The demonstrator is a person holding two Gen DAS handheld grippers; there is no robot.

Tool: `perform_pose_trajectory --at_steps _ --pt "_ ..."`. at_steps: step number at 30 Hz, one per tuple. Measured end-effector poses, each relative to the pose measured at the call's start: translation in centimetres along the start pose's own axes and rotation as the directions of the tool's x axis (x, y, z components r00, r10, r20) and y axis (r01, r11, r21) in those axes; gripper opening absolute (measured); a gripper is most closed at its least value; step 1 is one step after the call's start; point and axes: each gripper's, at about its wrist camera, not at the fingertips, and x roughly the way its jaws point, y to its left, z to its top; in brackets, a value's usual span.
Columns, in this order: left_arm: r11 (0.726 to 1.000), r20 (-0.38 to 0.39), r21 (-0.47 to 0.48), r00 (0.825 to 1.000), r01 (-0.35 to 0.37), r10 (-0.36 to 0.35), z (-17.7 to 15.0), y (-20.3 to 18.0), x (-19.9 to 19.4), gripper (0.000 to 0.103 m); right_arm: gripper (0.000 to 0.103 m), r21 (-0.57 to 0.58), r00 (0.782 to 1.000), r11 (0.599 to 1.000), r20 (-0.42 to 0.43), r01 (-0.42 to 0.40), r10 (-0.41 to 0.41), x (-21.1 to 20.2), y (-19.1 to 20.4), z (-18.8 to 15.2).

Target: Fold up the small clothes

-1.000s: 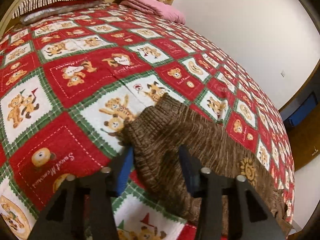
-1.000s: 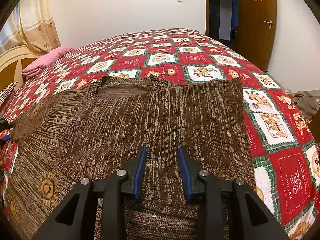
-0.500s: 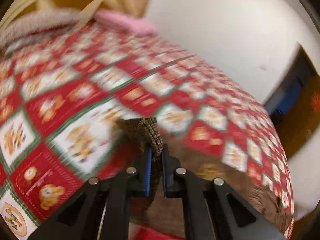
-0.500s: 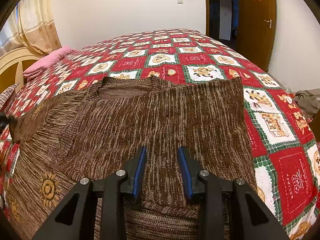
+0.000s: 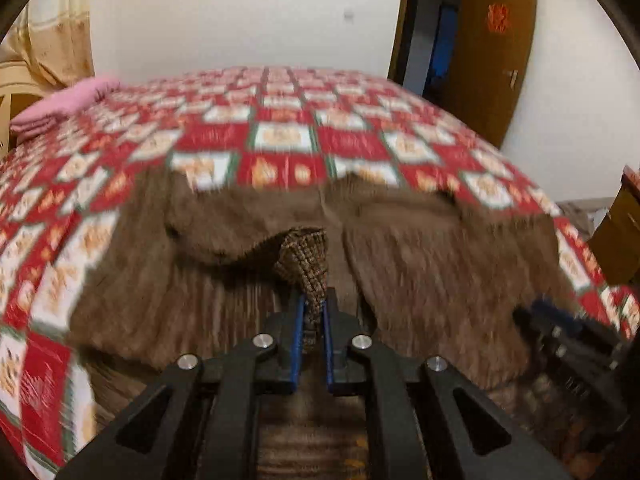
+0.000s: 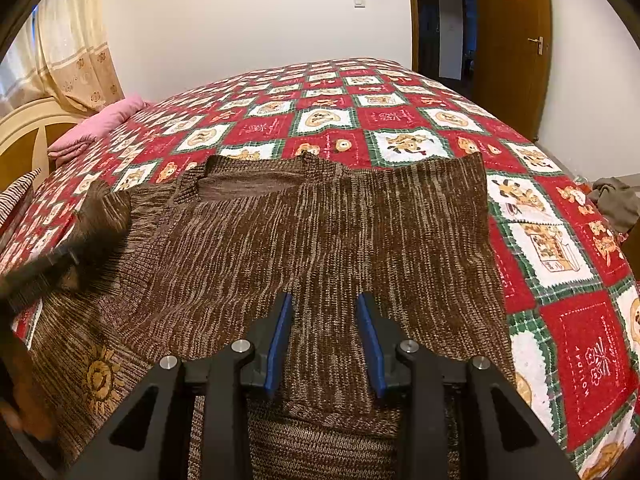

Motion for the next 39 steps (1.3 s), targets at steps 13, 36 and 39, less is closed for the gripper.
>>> perform_pose_trajectory --at_steps 13,36,39 --pt "0.981 0.027 -0.184 0.997 -0.062 0.069 -3.7 6.9 -5.2 0.073 0.059 -0.006 0.985 0.986 0.048 -0.164 0.165 -2.0 3.0 2.4" --pt "0.897 0.114 -0.427 0.991 0.112 -0.069 -6.2 11.6 -4.9 0.082 0.006 -0.077 0.857 0.854 -0.062 -0.515 0.511 2.4 14.7 10.0" --pt "0.897 0.115 -0.428 0.991 0.112 -0.069 -6.3 11.7 -5.0 0.082 0.006 0.103 0.828 0.823 -0.002 -0.558 0.561 1.9 11.0 10.0"
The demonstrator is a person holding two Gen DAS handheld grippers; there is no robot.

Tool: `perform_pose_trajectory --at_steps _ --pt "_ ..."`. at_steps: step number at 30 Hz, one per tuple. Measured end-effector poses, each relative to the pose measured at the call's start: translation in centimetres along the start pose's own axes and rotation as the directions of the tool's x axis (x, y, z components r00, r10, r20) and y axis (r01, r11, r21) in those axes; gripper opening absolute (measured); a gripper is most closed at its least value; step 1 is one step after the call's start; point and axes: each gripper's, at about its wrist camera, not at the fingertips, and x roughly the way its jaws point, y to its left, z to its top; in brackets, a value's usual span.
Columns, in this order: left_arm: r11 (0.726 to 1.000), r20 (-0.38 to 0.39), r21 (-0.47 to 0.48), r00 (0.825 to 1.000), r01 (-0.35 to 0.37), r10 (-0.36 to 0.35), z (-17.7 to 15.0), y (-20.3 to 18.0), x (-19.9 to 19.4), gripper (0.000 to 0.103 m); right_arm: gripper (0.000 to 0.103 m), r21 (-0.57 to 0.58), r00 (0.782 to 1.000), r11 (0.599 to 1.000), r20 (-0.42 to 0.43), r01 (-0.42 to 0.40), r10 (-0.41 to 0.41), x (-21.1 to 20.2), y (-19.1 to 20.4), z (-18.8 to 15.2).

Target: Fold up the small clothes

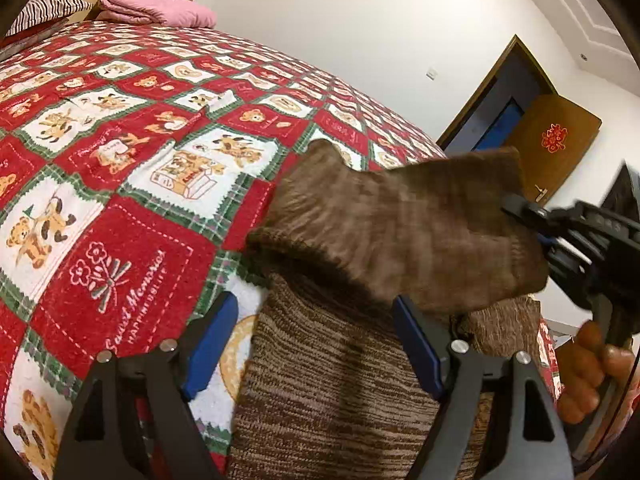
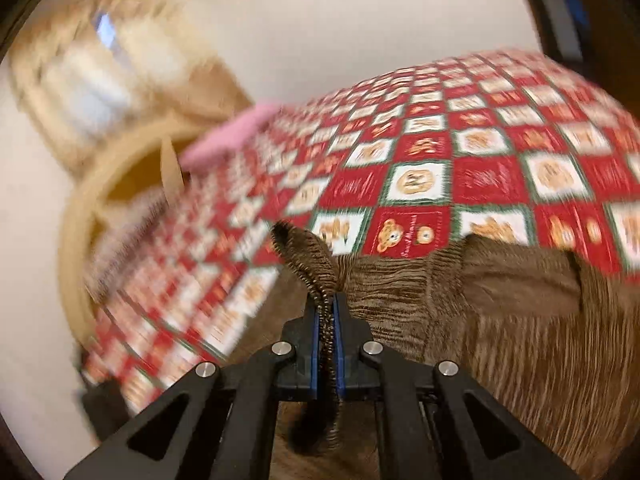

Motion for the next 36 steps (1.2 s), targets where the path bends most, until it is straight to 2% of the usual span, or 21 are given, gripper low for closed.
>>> perform_pose_trajectory --at_steps 2,5,8,11,15,17,18,19,20,21,22,23,24,26,29,30,32,33,34,36 --pt "1.000 -0.001 0.005 1.000 -0.005 0.005 0.0 -0.1 0.0 0.082 0.006 0.055 0.999 0.997 0.001 0.045 -0.045 -0.1 -2.0 -0.2" --pt "1.000 -0.001 0.006 1.000 -0.006 0.006 0.0 0.0 0.1 0.082 0.006 0.144 0.993 0.983 -0.045 0.112 -0.106 0.7 -5.3 -1.3" --pt "1.000 -0.002 0.010 1.000 -0.012 0.012 0.0 0.0 0.1 0.082 0.006 0.137 0.982 0.973 -0.061 0.188 -0.181 1.2 -6.6 -2.2" --pt "1.000 -0.003 0.017 1.000 -0.019 0.019 0.1 0.0 0.1 0.082 0.006 0.189 0.982 0.964 -0.061 0.187 -0.179 1.3 -7.8 -2.6" --pt "1.000 -0.004 0.022 1.000 -0.021 0.021 0.1 0.0 0.2 0.083 0.006 0.175 0.976 0.960 -0.054 0.219 -0.213 1.3 -8.5 -2.5" --pt "1.000 -0.005 0.023 1.000 -0.020 0.021 0.1 0.0 0.1 0.083 0.008 0.202 0.985 0.964 -0.047 0.172 -0.166 0.9 -8.8 -2.5" --pt "1.000 -0.005 0.022 1.000 -0.019 0.019 0.1 0.0 0.1 0.083 0.014 0.228 0.987 0.961 -0.062 0.159 -0.149 0.7 -8.9 -2.4" --pt "1.000 -0.005 0.022 1.000 -0.018 0.018 0.1 0.0 0.1 0.083 0.030 0.246 0.987 0.957 -0.073 0.154 -0.140 0.3 -9.2 -2.6" --pt "1.000 -0.005 0.022 1.000 -0.017 0.017 0.1 0.0 0.1 0.083 0.041 0.265 0.990 0.955 -0.076 0.132 -0.116 -0.3 -9.2 -2.8" --pt "1.000 -0.004 0.022 1.000 -0.018 0.018 0.0 0.0 0.1 0.084 0.060 0.271 0.995 0.957 -0.049 0.101 -0.091 -1.3 -9.3 -3.2" --pt "1.000 -0.004 0.022 1.000 -0.015 0.016 0.0 0.0 0.1 0.084 0.071 0.273 0.997 0.959 -0.014 0.076 -0.076 -2.4 -9.1 -3.8" --pt "1.000 -0.004 0.022 1.000 -0.013 0.013 0.0 0.0 0.1 0.085 0.071 0.272 0.998 0.960 0.005 0.059 -0.062 -3.0 -8.9 -4.4" --pt "1.000 -0.004 0.022 1.000 -0.012 0.012 0.0 0.0 0.2 0.085 0.071 0.261 0.999 0.965 0.010 0.035 -0.039 -3.3 -8.5 -5.0" --pt "1.000 -0.004 0.024 1.000 -0.013 0.013 0.0 -0.1 0.2 0.085 0.071 0.211 0.999 0.976 -0.008 0.044 -0.044 -3.3 -7.6 -6.0" --pt "1.000 -0.004 0.023 1.000 -0.012 0.012 0.0 0.0 0.2 0.085 0.070 0.064 0.991 0.990 -0.044 0.126 -0.123 -1.6 -5.3 -6.6" --pt "1.000 -0.004 0.022 1.000 -0.012 0.012 0.0 0.0 0.2 0.085 0.065 0.036 0.989 0.989 -0.050 0.142 -0.140 -1.1 -4.8 -6.6" --pt "1.000 -0.004 0.023 1.000 -0.013 0.013 0.0 -0.1 0.2 0.085 0.052 -0.020 0.980 0.983 -0.068 0.184 -0.185 0.0 -4.1 -6.6" --pt "1.000 -0.004 0.024 1.000 -0.014 0.014 0.0 -0.1 0.2 0.085 0.031 -0.045 0.972 0.975 -0.080 0.220 -0.223 0.3 -4.0 -6.6" --pt "1.000 -0.004 0.023 1.000 -0.013 0.013 0.0 0.0 0.2 0.085 0.015 -0.045 0.971 0.976 -0.098 0.215 -0.219 0.4 -4.0 -6.5" --pt "1.000 -0.005 0.025 1.000 -0.012 0.012 0.0 -0.1 0.3 0.085 0.010 -0.027 0.975 0.981 -0.109 0.194 -0.196 -0.2 -4.0 -6.3"
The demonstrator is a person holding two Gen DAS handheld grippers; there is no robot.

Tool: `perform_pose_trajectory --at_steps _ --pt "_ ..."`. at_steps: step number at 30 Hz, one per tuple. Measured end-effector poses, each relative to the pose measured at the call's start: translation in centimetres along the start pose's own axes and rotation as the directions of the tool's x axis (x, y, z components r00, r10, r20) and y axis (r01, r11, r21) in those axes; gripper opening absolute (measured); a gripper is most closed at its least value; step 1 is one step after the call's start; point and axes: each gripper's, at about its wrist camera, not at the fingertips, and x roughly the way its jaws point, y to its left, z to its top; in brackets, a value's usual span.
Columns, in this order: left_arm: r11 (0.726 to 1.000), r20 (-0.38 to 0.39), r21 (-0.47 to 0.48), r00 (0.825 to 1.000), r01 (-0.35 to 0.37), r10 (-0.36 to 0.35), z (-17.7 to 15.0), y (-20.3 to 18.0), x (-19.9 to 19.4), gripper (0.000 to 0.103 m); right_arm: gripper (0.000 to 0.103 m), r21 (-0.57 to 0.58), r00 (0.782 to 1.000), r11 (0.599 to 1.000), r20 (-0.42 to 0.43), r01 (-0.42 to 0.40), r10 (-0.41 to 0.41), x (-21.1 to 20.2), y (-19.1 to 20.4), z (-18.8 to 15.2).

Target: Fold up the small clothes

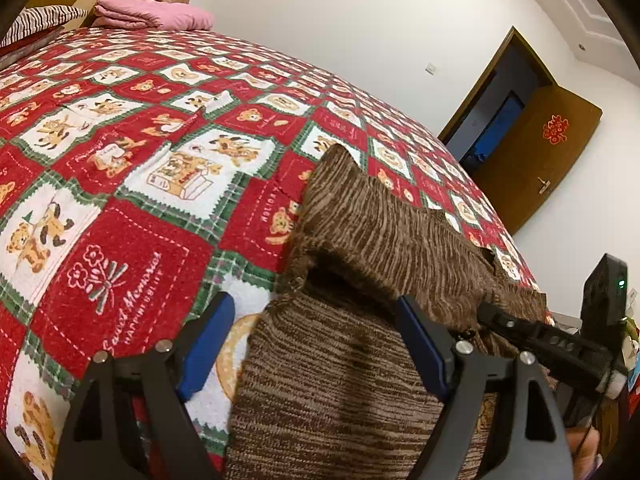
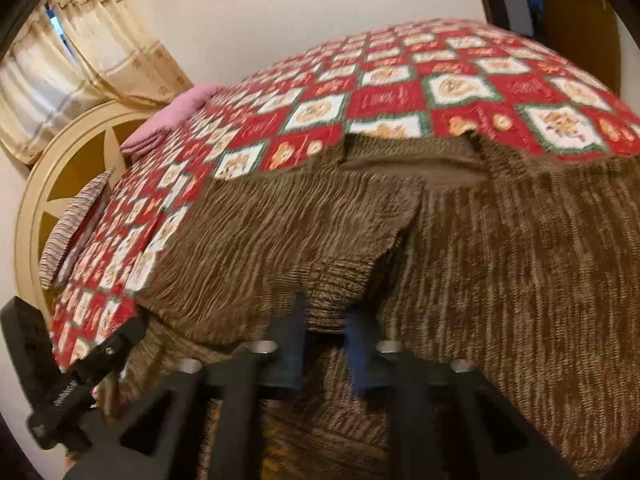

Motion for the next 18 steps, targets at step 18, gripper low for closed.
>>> perform_pose_trajectory --at_steps 18 --pt "1.000 -0.003 0.010 1.000 -0.011 0.011 0.0 -0.1 -0.4 0.087 0.017 0.029 0.997 0.999 0.068 0.043 -0.045 -4.9 -1.9 -1.8"
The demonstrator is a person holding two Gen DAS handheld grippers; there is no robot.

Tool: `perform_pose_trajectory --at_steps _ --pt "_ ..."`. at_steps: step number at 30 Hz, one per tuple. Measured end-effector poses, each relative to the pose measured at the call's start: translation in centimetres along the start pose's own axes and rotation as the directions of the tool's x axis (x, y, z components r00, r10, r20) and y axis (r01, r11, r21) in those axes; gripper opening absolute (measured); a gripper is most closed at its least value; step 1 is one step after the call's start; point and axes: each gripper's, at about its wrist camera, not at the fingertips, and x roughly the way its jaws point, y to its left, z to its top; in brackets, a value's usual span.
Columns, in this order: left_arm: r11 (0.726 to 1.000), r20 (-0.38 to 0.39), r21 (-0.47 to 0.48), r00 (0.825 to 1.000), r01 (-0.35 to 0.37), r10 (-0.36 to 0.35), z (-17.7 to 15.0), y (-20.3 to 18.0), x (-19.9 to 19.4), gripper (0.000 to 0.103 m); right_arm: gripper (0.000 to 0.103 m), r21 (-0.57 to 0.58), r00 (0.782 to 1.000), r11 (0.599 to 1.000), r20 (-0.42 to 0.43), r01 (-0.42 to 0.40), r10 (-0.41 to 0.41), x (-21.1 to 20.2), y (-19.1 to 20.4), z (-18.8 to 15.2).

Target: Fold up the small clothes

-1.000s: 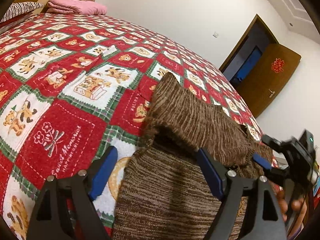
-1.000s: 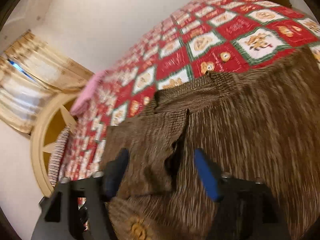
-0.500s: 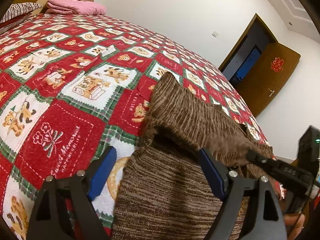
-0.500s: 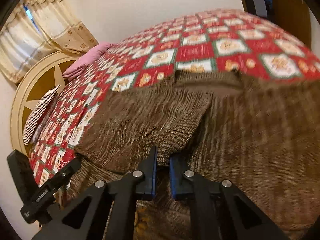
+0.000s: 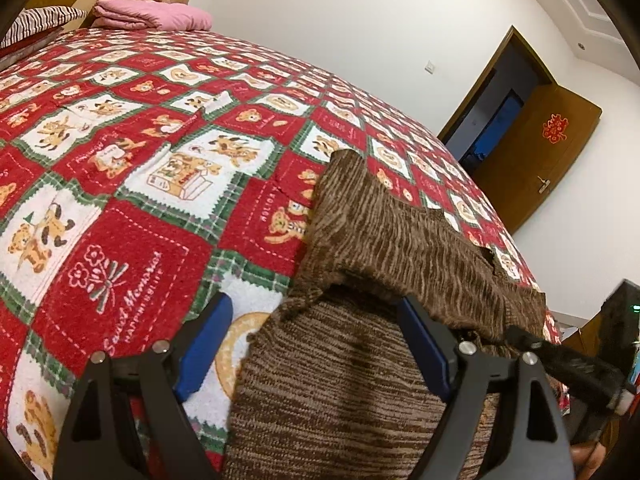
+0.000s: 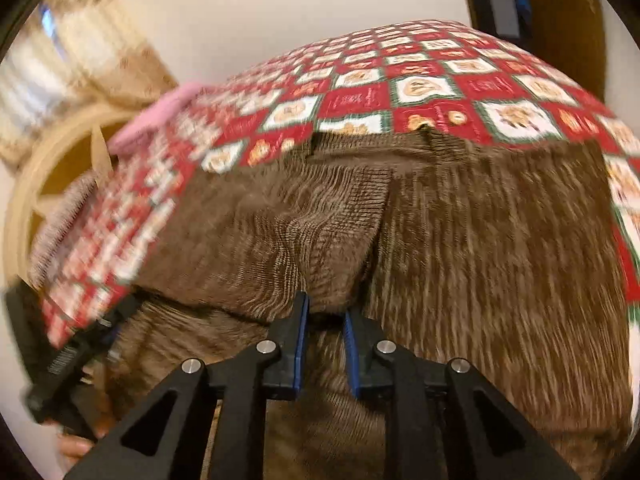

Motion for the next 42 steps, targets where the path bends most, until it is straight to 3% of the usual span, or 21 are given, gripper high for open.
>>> perform_pose_trajectory --at_steps 4,7,8,11,14,18,22,24,26,28,29,32,35,38,42 --pt "0.992 -0.028 0.102 0.997 -0.072 0.075 0.6 -2.1 -0.5 0.087 0.017 -0.002 0.995 1.000 0.100 0.028 -0.028 -3.0 -0.7 1.3" --pt "0.994 -0.017 0.102 0.999 -0.047 0.049 1.9 -3.3 -0.6 0.087 0.017 -0.052 0.991 0.996 0.119 0.069 -0.063 -2.5 -0.4 3.6" --pt "0.994 -0.020 0.093 0.998 -0.050 0.052 2.5 -3.6 -0.2 0.087 0.017 -0.072 0.990 0.993 0.111 0.094 -0.085 -1.5 -0.1 4.5" --pt "0.983 -0.043 0.097 0.986 -0.154 0.159 3.4 -3.5 2.0 0.087 0.017 -0.092 0.995 0.992 0.055 0.083 -0.078 2.5 0.7 5.9" --pt "0.949 -0.100 0.139 0.950 -0.281 0.296 2.8 -2.2 4.3 0.087 0.017 -0.108 0.995 0.991 -0.054 0.082 -0.088 7.4 1.2 5.7" --pt "0.931 -0.069 0.197 0.943 -0.306 0.325 2.2 -2.4 4.2 0.090 0.017 -0.129 0.992 0.984 -0.006 0.126 -0.128 9.4 1.7 6.1" --pt "0.947 -0.096 0.180 0.953 -0.267 0.287 3.2 -1.7 4.3 0.094 0.017 -0.088 0.992 0.990 -0.033 0.115 -0.118 8.1 1.4 6.5" --pt "0.959 -0.090 0.205 0.972 -0.197 0.218 3.4 -1.7 2.7 0.092 0.017 -0.037 0.997 0.996 0.007 0.078 -0.078 4.6 1.0 6.0" --pt "0.968 -0.059 0.225 0.990 -0.114 0.130 3.6 -1.2 -0.4 0.092 0.024 0.004 0.997 1.000 0.070 -0.012 0.012 -0.4 0.3 4.5" --pt "0.967 -0.033 0.254 0.999 -0.029 0.039 3.6 -0.5 -3.7 0.092 0.066 -0.006 0.994 1.000 0.107 -0.010 0.011 -4.4 -0.3 2.8" --pt "0.961 -0.019 0.278 1.000 0.002 0.003 3.5 -0.1 -5.7 0.094 0.071 -0.026 0.989 1.000 0.146 0.017 -0.013 -7.4 -0.6 1.2" --pt "0.943 0.015 0.331 0.999 0.027 -0.034 2.6 1.4 -10.3 0.098 0.071 -0.053 0.983 0.997 0.178 0.060 -0.050 -13.1 -1.6 -2.4" --pt "0.938 0.001 0.344 0.999 0.039 -0.042 1.2 3.3 -13.4 0.098 0.071 -0.047 0.979 0.996 0.193 0.078 -0.067 -17.5 -2.3 -6.3" --pt "0.942 -0.024 0.334 1.000 0.017 -0.009 -0.6 4.7 -14.9 0.098 0.071 -0.043 0.976 0.992 0.189 0.115 -0.105 -19.7 -2.6 -9.2" --pt "0.945 -0.086 0.322 0.996 0.063 -0.037 -3.9 4.9 -15.7 0.098 0.071 -0.026 0.984 0.994 0.152 0.103 -0.097 -21.2 -3.0 -12.6"
